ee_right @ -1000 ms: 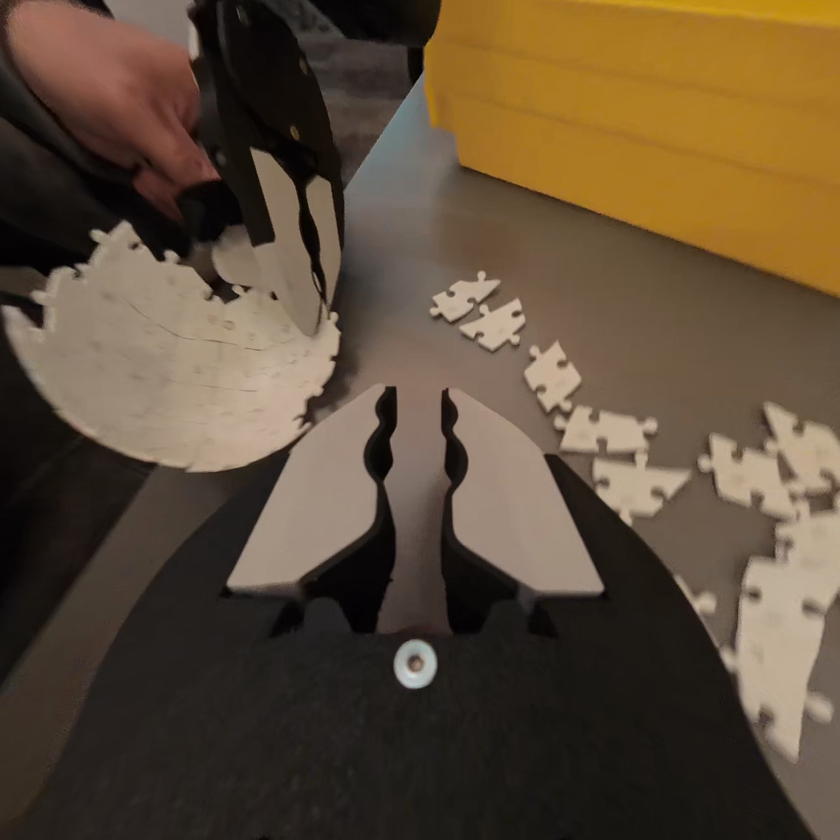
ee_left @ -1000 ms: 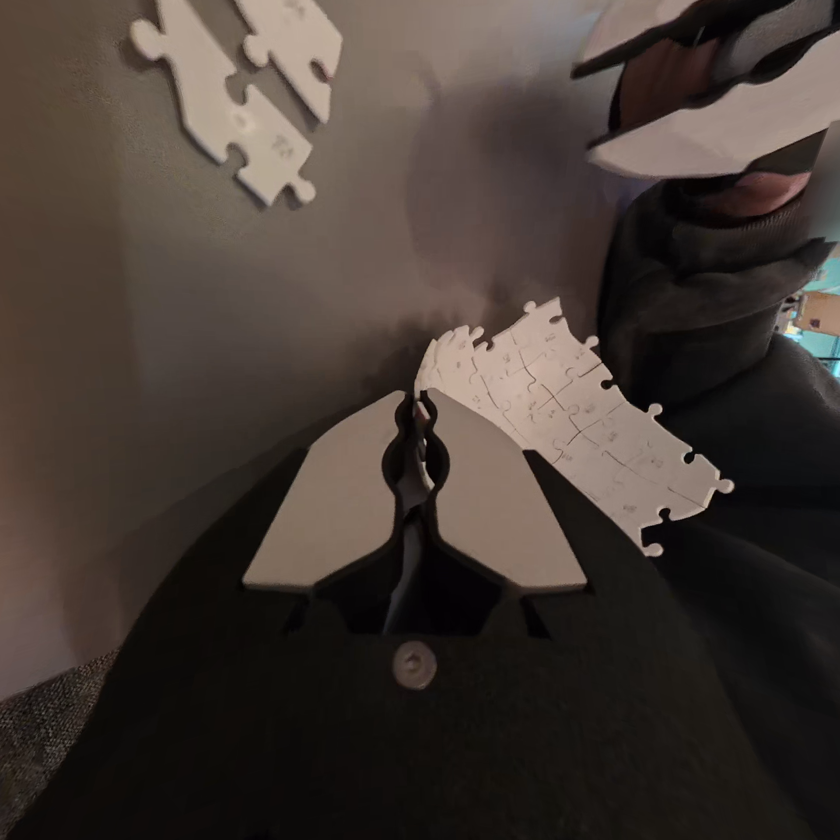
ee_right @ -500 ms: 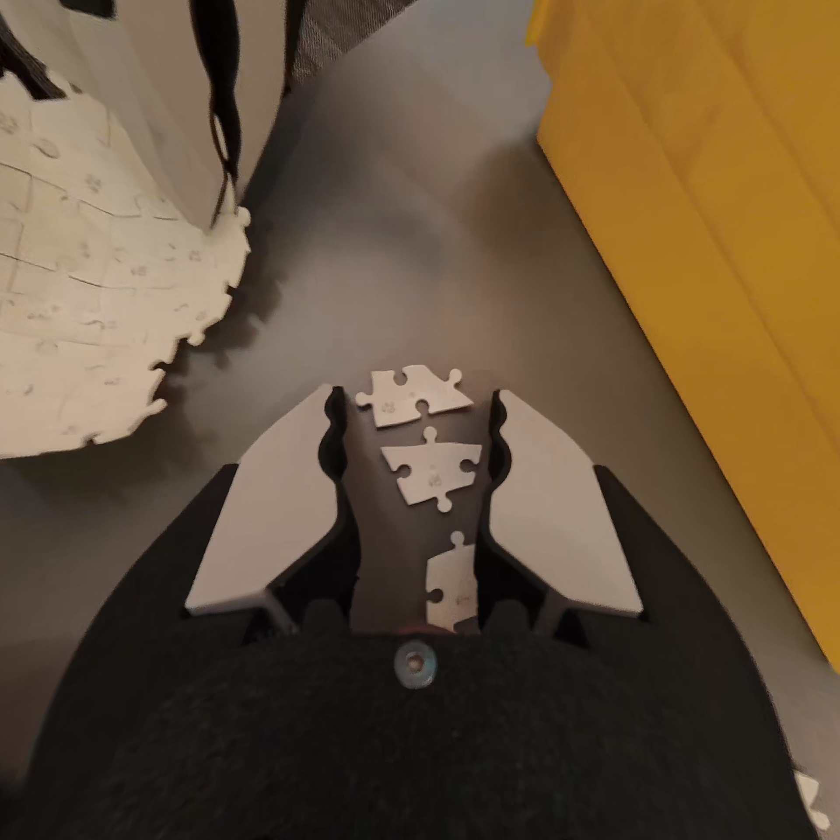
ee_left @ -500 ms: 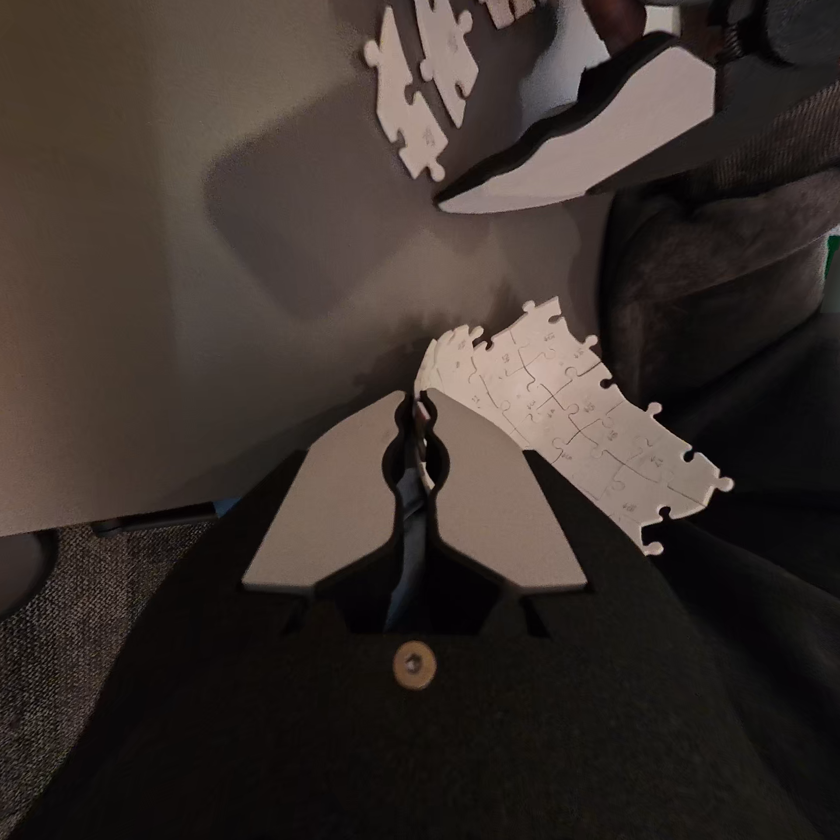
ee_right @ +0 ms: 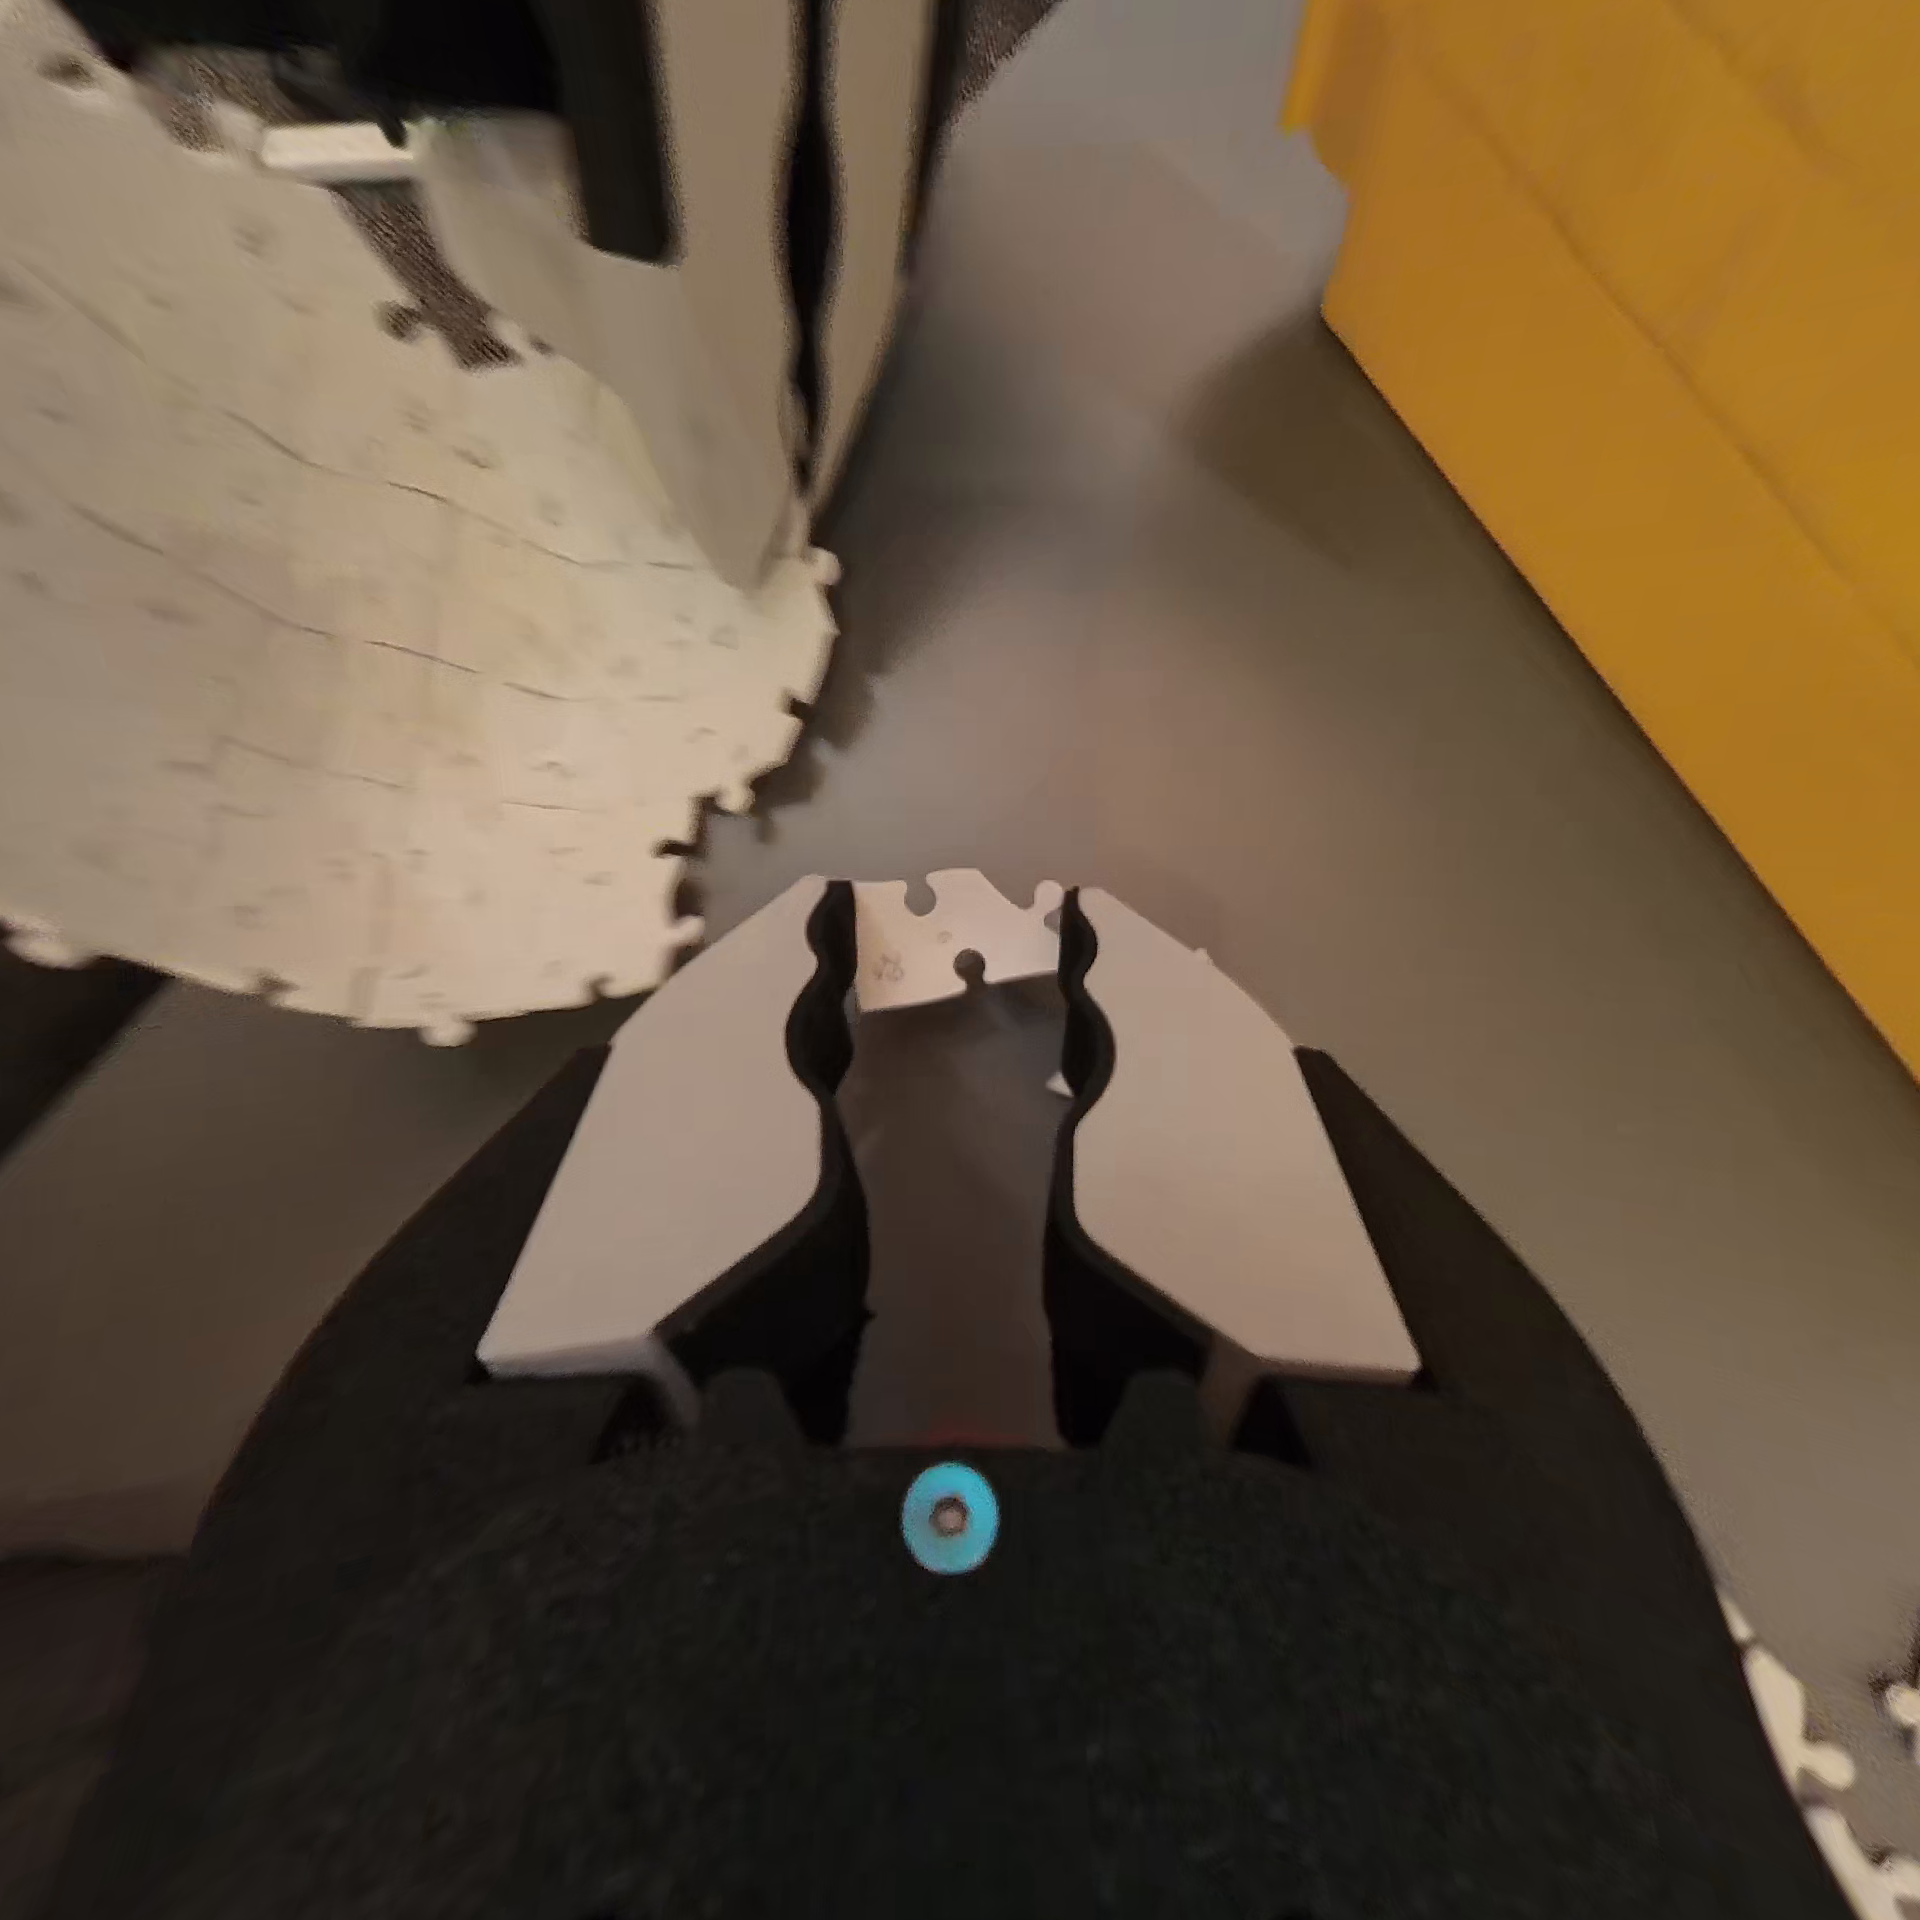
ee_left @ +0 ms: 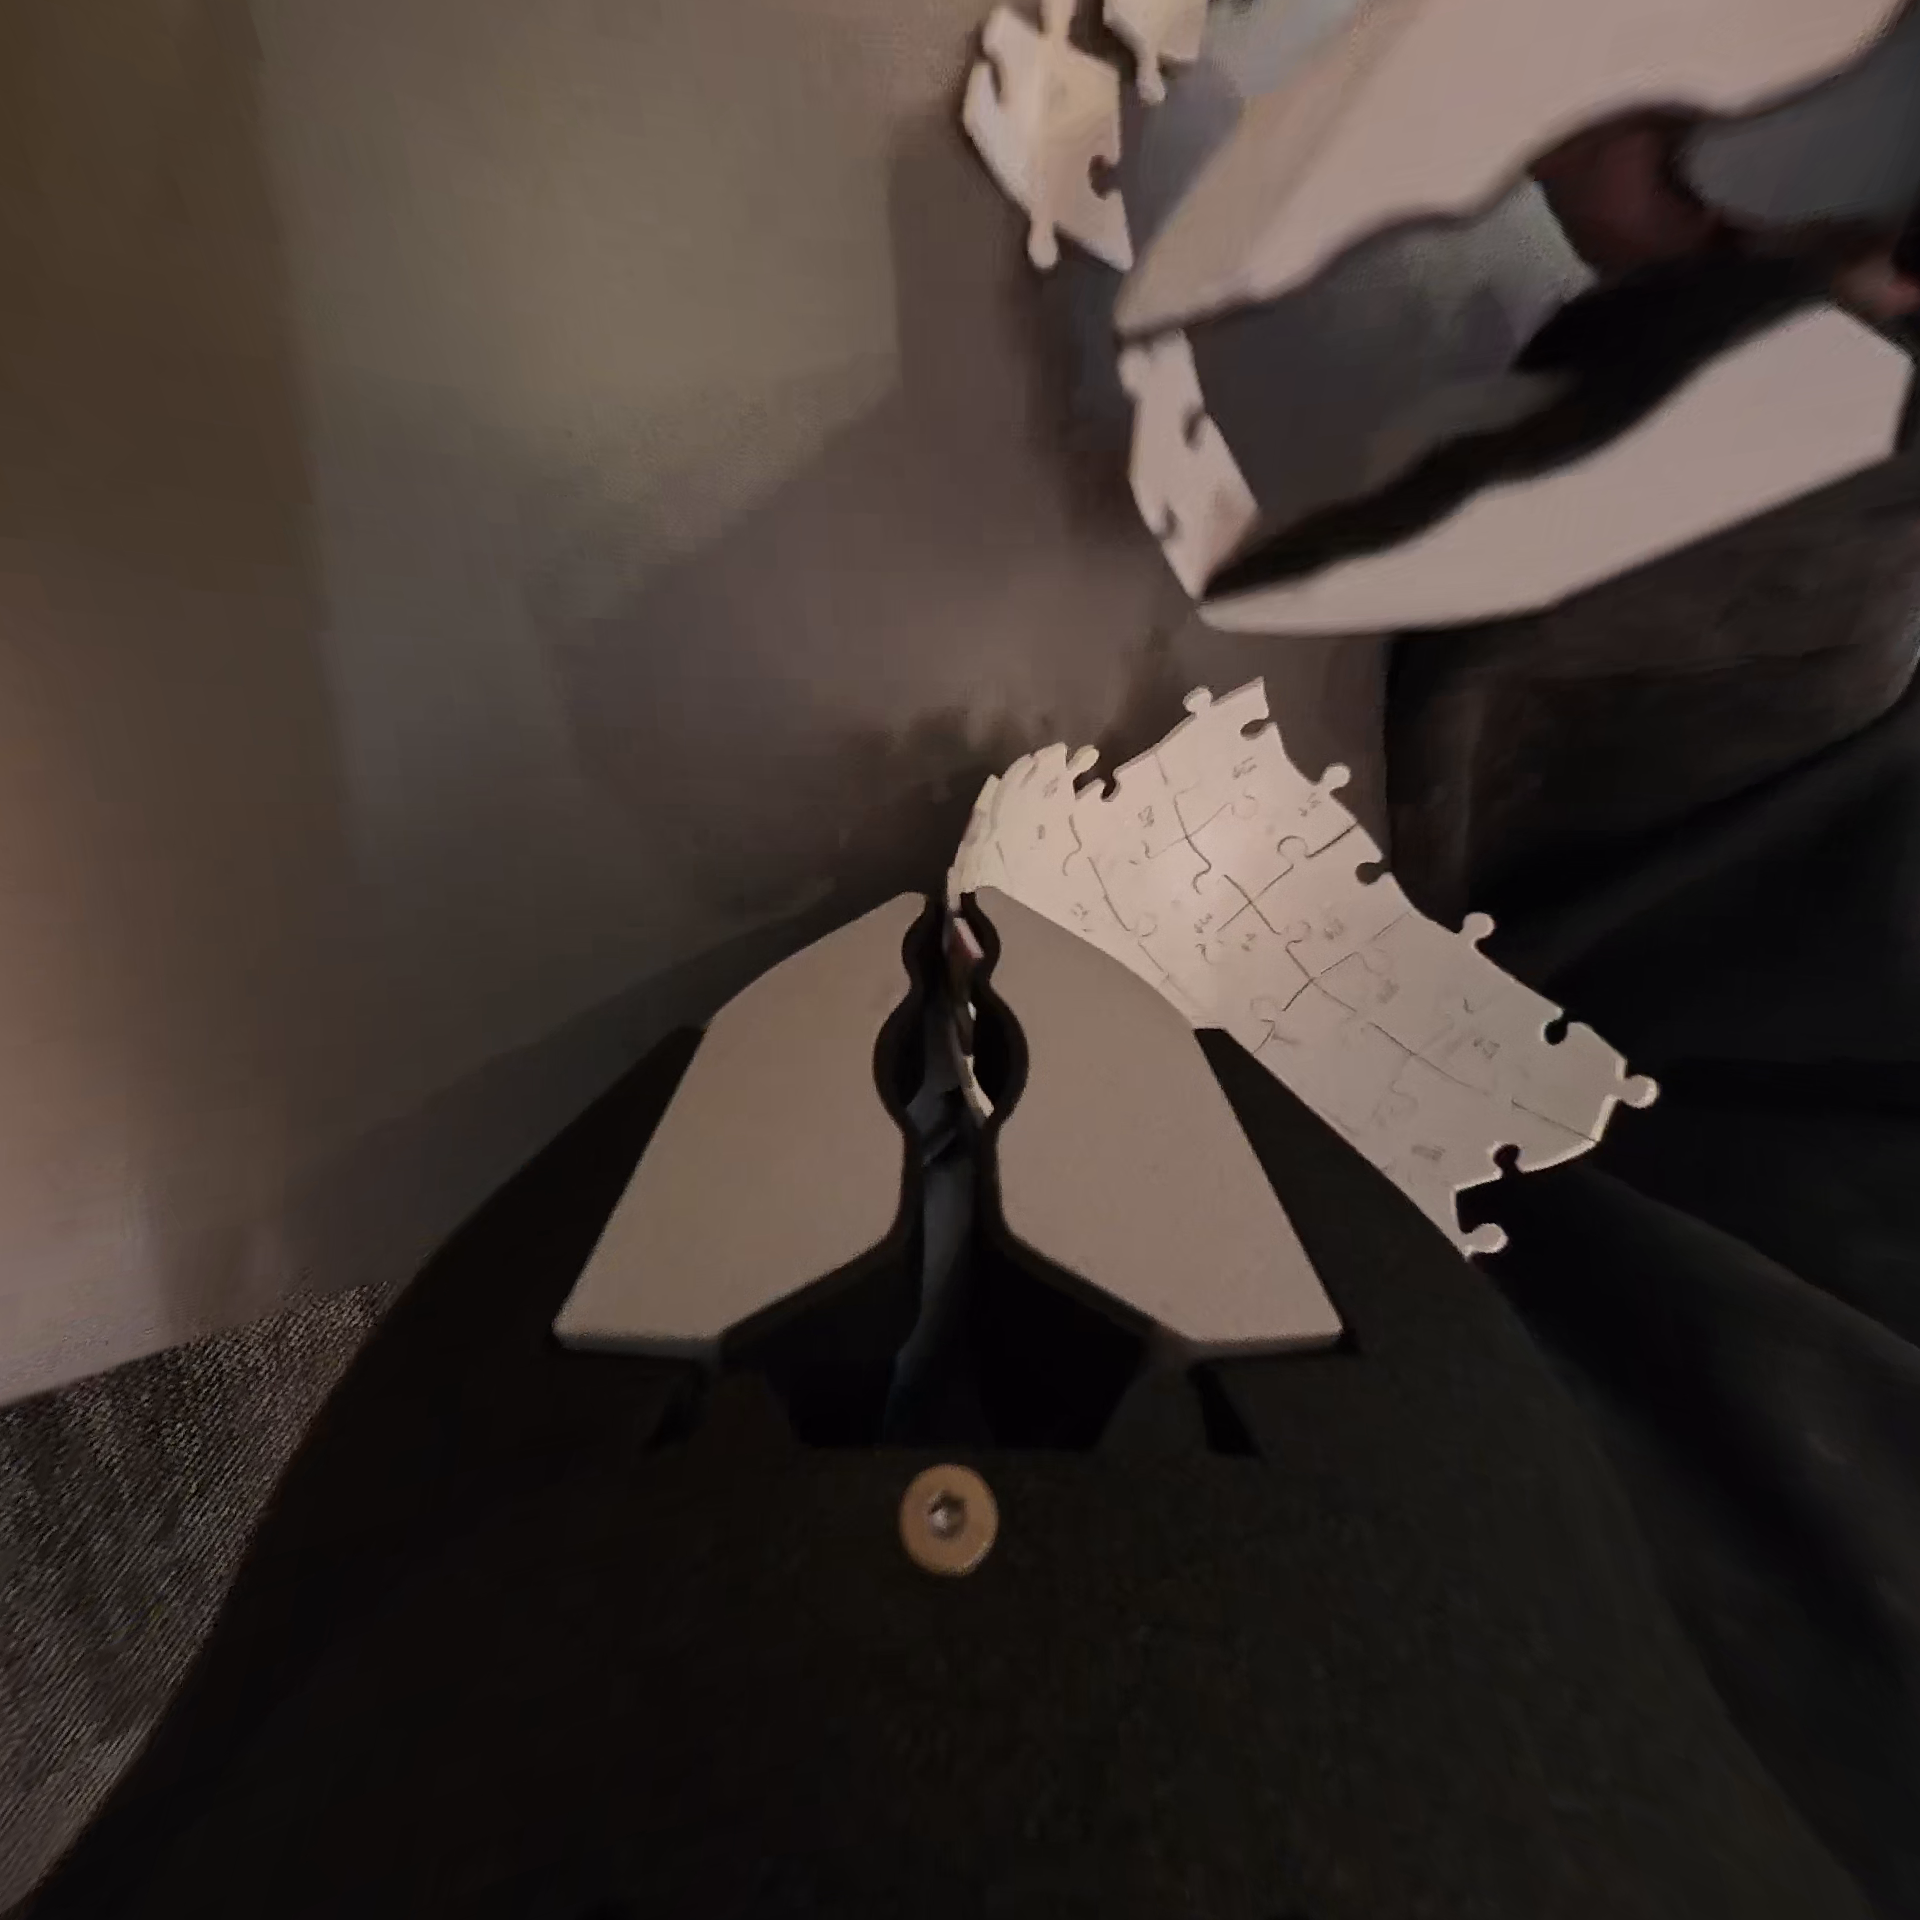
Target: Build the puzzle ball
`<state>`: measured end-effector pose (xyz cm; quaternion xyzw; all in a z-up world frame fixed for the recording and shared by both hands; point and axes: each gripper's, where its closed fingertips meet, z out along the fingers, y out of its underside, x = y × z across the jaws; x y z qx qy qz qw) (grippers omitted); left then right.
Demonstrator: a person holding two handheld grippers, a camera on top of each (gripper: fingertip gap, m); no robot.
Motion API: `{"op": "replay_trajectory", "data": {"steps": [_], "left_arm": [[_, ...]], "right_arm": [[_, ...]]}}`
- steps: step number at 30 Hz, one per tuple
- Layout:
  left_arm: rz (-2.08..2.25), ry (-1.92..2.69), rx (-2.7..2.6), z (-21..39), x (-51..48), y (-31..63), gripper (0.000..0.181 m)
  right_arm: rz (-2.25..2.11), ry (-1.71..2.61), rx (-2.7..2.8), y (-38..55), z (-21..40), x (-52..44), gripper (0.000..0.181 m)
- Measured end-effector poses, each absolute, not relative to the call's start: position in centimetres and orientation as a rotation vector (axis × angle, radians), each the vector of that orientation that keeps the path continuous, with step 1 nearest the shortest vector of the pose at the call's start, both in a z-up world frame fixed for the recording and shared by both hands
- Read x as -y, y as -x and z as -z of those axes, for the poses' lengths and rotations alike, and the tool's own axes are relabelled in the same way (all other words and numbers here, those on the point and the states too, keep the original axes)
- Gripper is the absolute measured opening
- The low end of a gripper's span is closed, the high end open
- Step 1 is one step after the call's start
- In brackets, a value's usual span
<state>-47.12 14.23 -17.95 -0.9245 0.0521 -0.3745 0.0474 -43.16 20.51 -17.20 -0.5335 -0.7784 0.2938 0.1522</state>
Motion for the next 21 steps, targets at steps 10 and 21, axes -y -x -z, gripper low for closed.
{"op": "replay_trajectory", "data": {"steps": [10, 21], "left_arm": [[1.007, 2.99, -0.215, 17.7, -14.5, 45.8, 0.002], [0.925, 3.108, -0.177, 17.8, -14.0, 44.5, 0.002]], "right_arm": [[-0.723, 1.541, 2.253, 42.5, 17.0, -17.2, 0.037], [-0.608, 1.572, 2.285, 41.0, 18.6, -15.8, 0.038]]}}
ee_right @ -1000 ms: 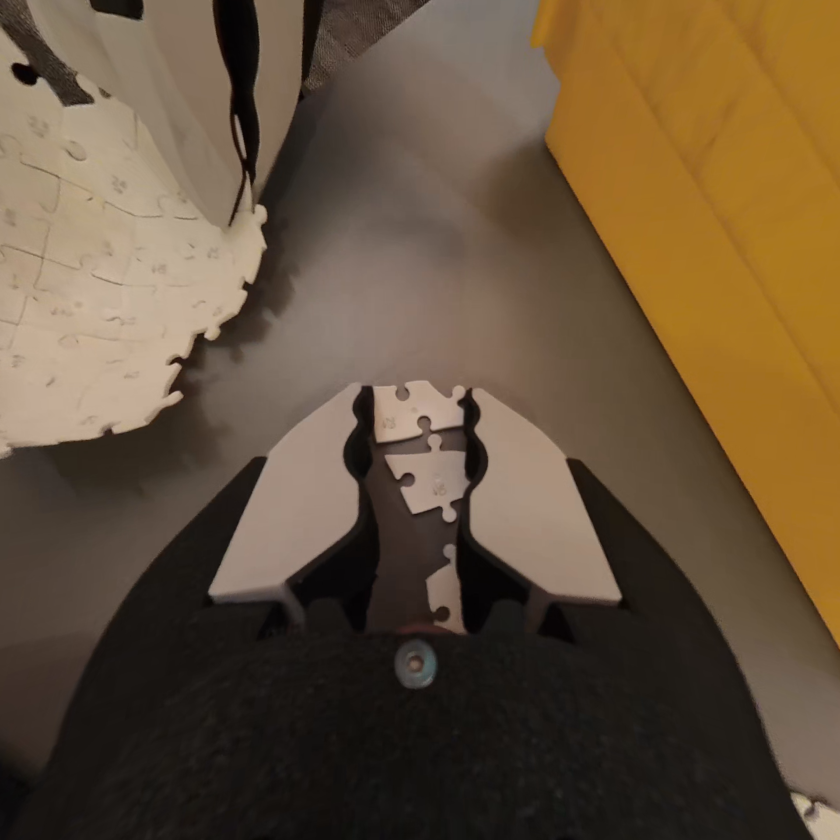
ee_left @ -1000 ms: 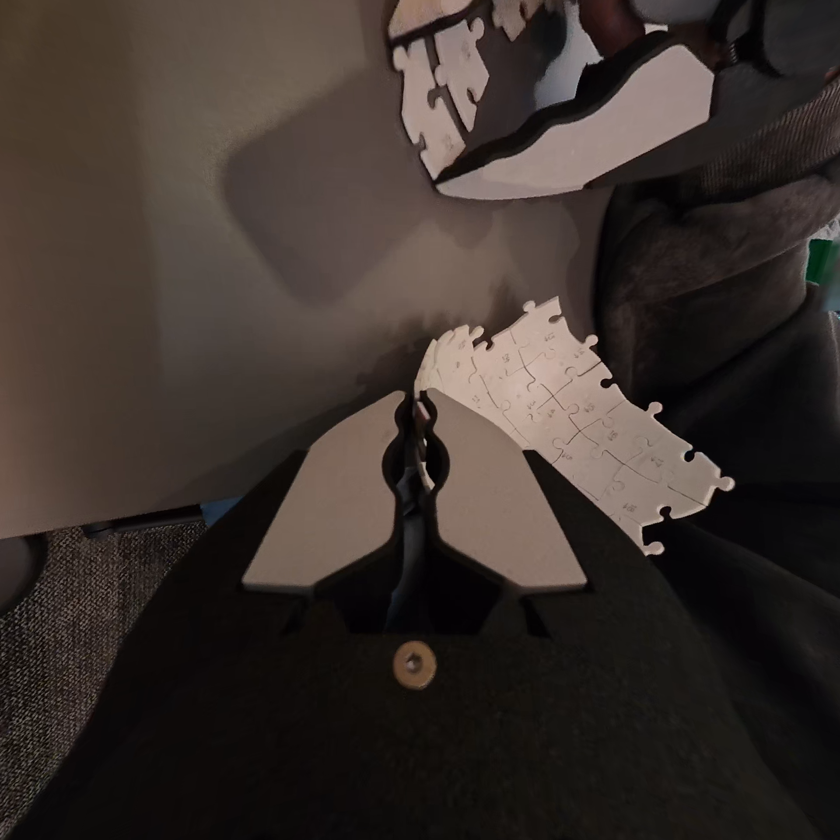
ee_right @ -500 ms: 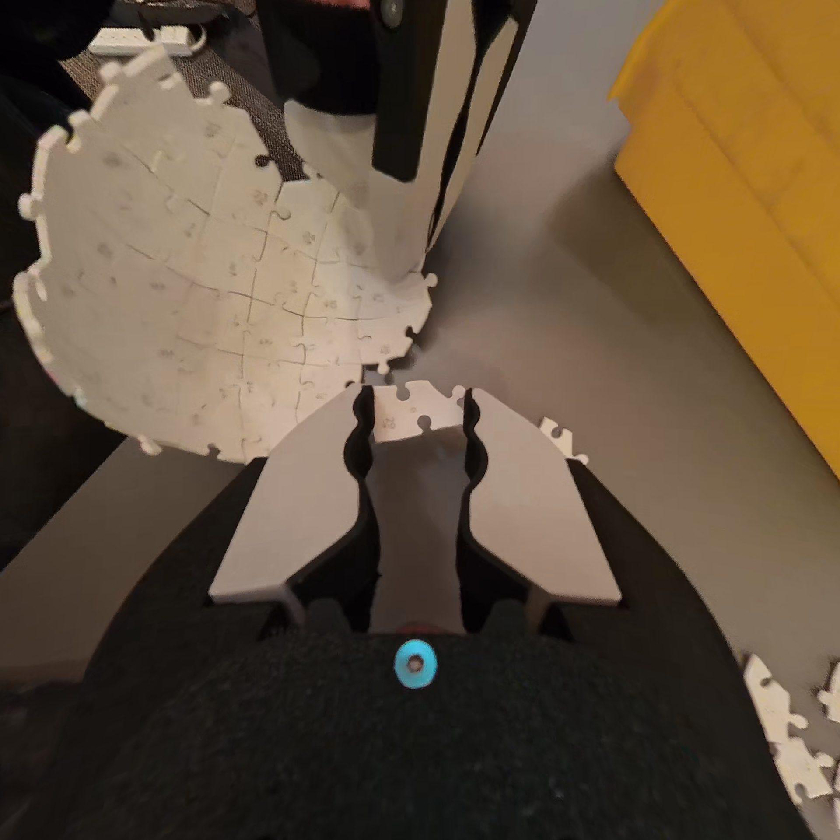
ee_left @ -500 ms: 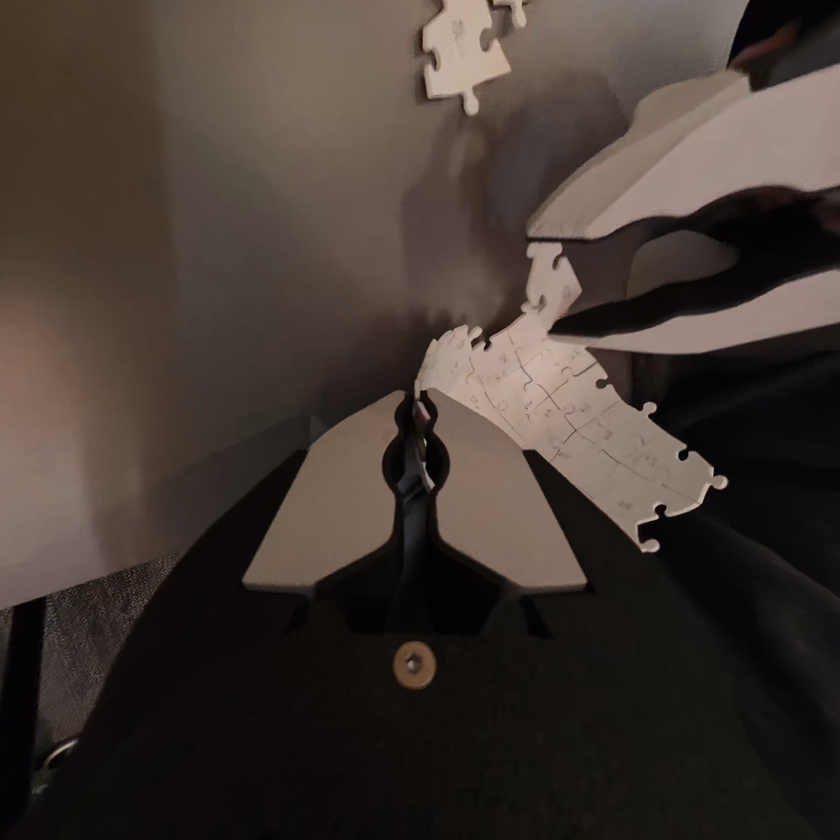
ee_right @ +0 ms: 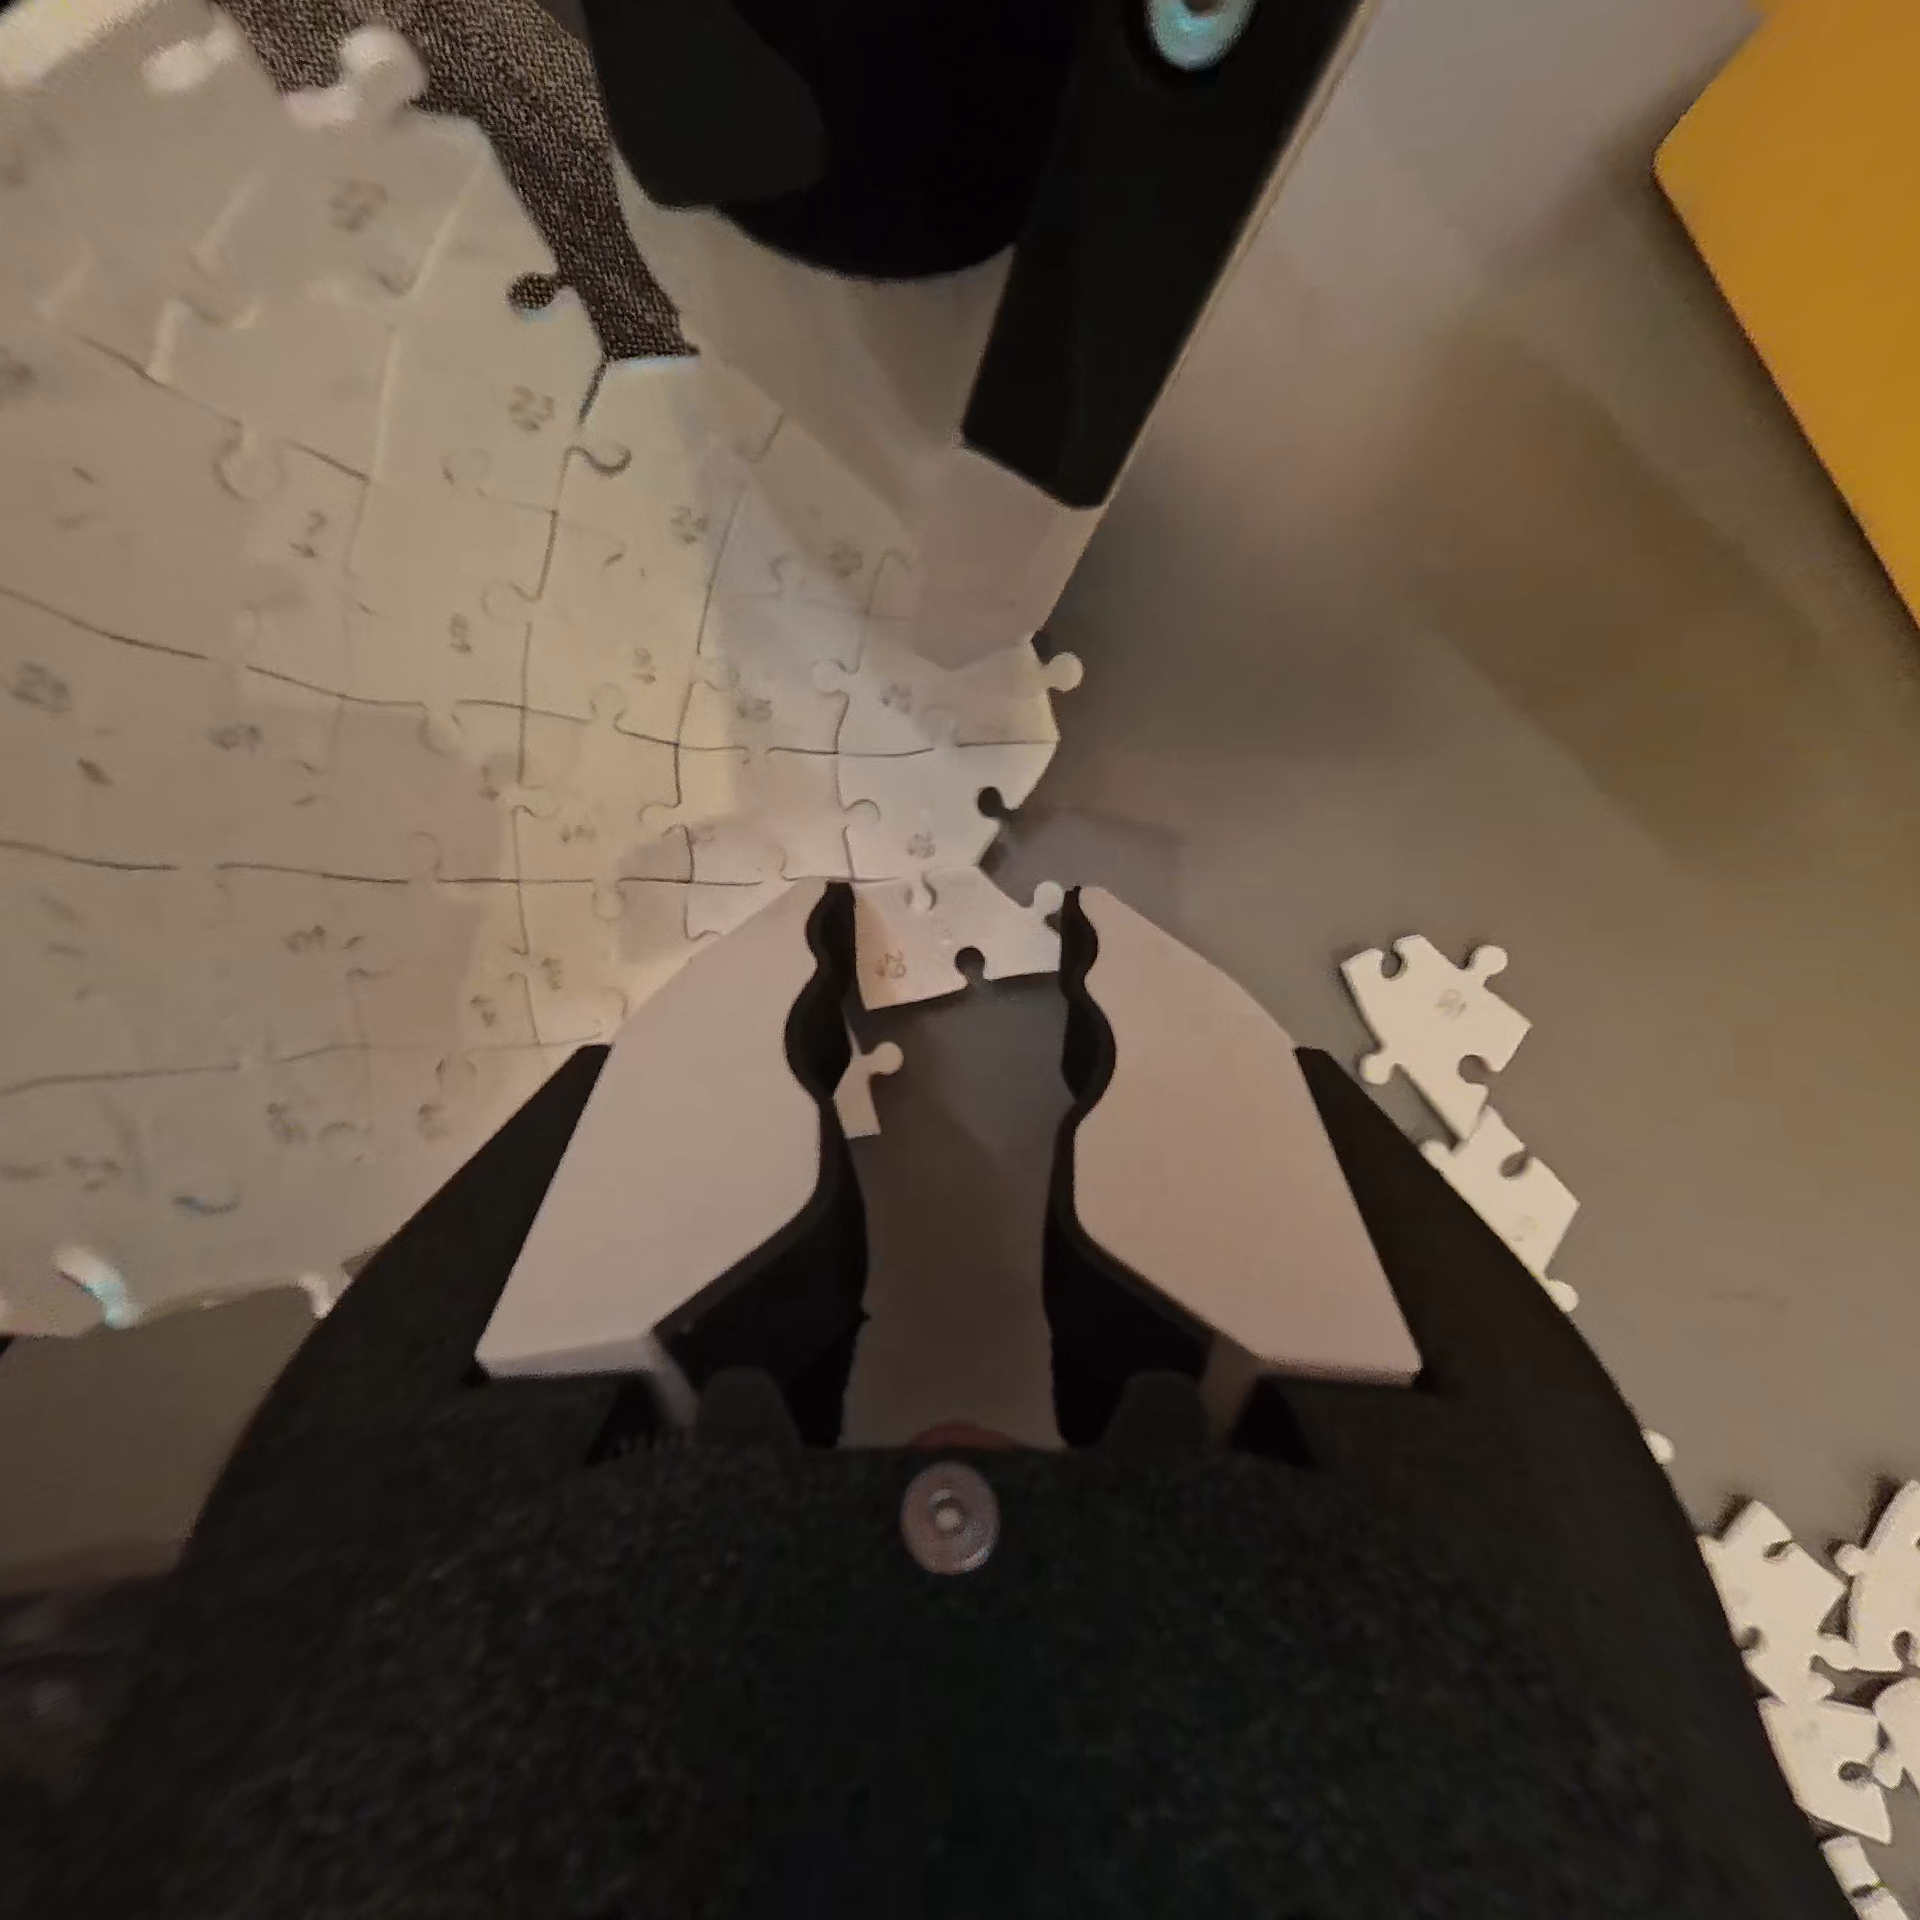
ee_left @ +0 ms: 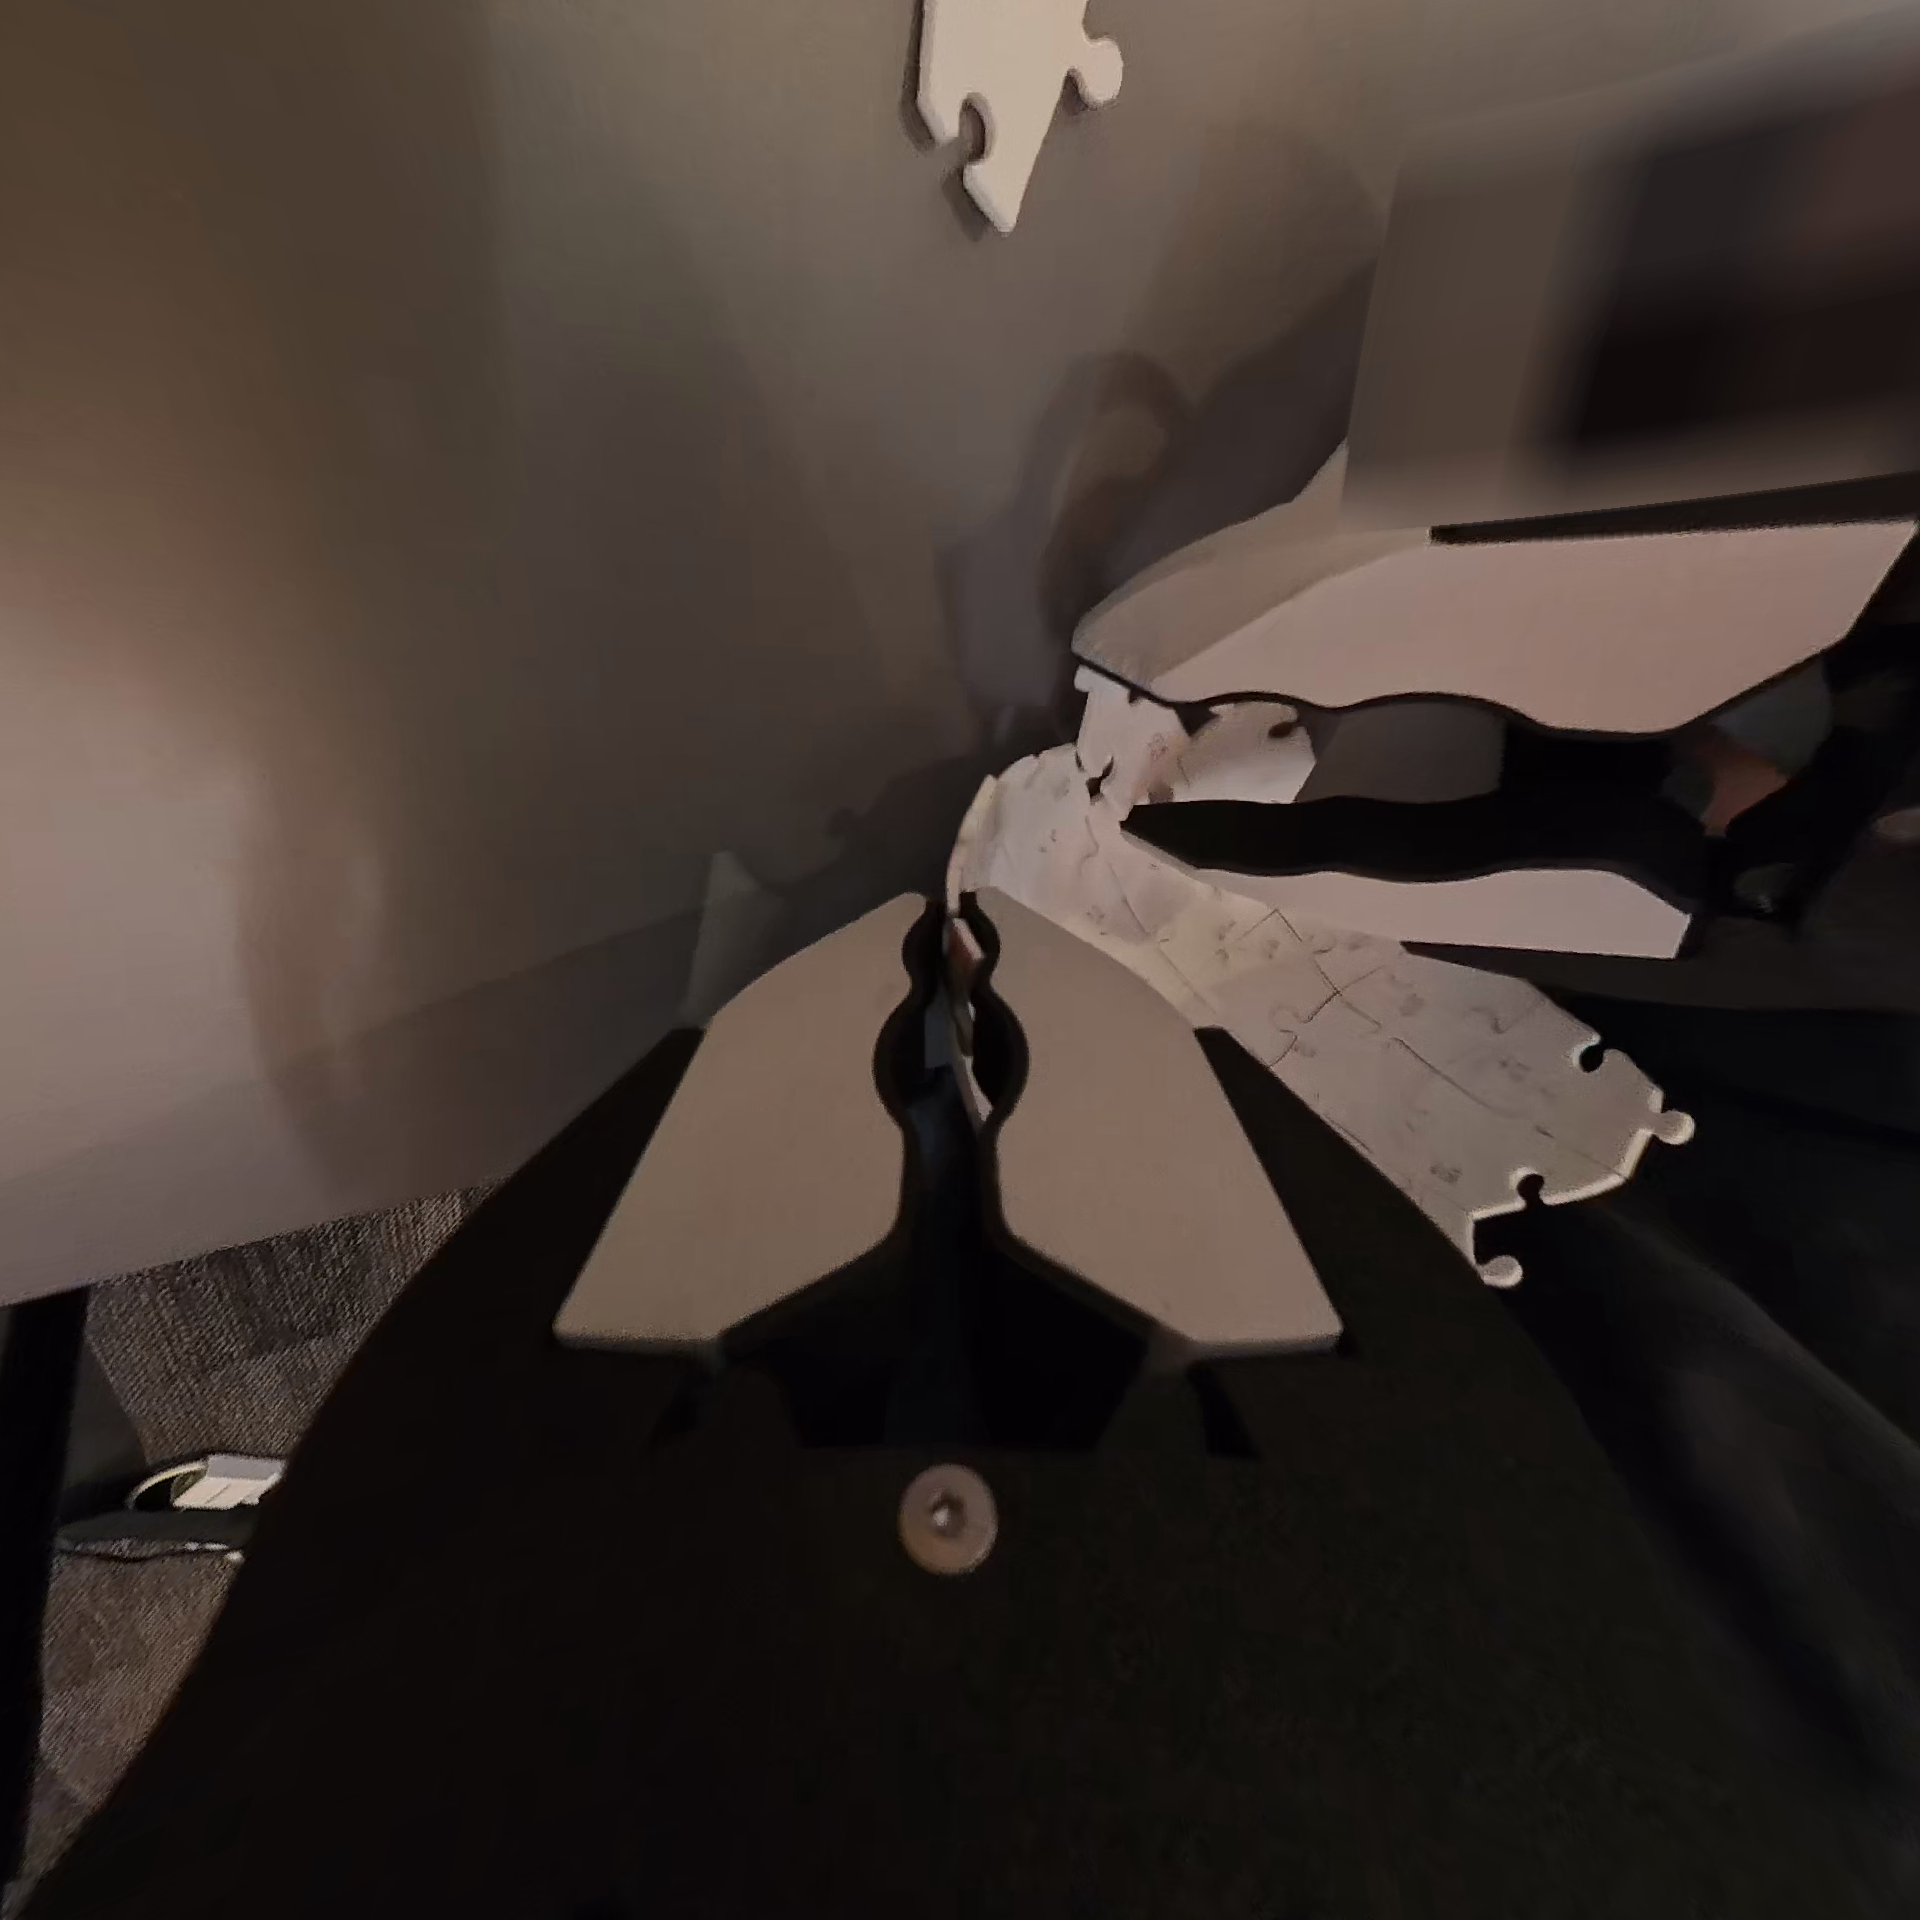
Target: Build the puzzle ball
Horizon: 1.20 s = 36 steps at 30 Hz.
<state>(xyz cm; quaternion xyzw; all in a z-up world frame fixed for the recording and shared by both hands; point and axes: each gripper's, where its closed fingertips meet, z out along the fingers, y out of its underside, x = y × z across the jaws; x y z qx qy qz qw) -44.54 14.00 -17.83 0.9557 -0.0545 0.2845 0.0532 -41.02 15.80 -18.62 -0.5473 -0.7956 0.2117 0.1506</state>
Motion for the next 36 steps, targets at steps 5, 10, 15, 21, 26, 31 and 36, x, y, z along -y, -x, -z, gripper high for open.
{"op": "replay_trajectory", "data": {"steps": [5, 10, 15, 21, 26, 31, 36], "left_arm": [[-0.832, -2.887, 0.164, 17.8, -14.2, 44.1, 0.002], [-0.788, -2.862, 0.176, 18.0, -14.1, 43.8, 0.002], [-0.757, -2.858, 0.168, 17.9, -14.2, 43.6, 0.002], [-0.772, -2.848, 0.115, 18.0, -14.1, 43.5, 0.002], [-0.767, -2.856, 0.12, 17.9, -14.2, 43.4, 0.002], [-0.774, -2.849, 0.113, 18.1, -14.2, 43.3, 0.002], [-0.776, -2.842, 0.104, 18.1, -14.3, 43.4, 0.002]], "right_arm": [[-0.681, 1.641, 2.226, 40.7, 19.0, -15.4, 0.05], [-0.768, 1.639, 2.163, 39.7, 17.3, -15.9, 0.053], [-0.942, 1.618, 2.143, 37.8, 16.1, -16.9, 0.0], [-0.953, 1.674, 2.199, 38.5, 18.1, -16.6, 0.0], [-0.994, 1.721, 2.238, 38.8, 18.7, -15.9, 0.0], [-0.992, 1.716, 2.267, 39.1, 18.9, -15.1, 0.0], [-1.013, 1.764, 2.252, 39.2, 18.9, -14.9, 0.0]]}}
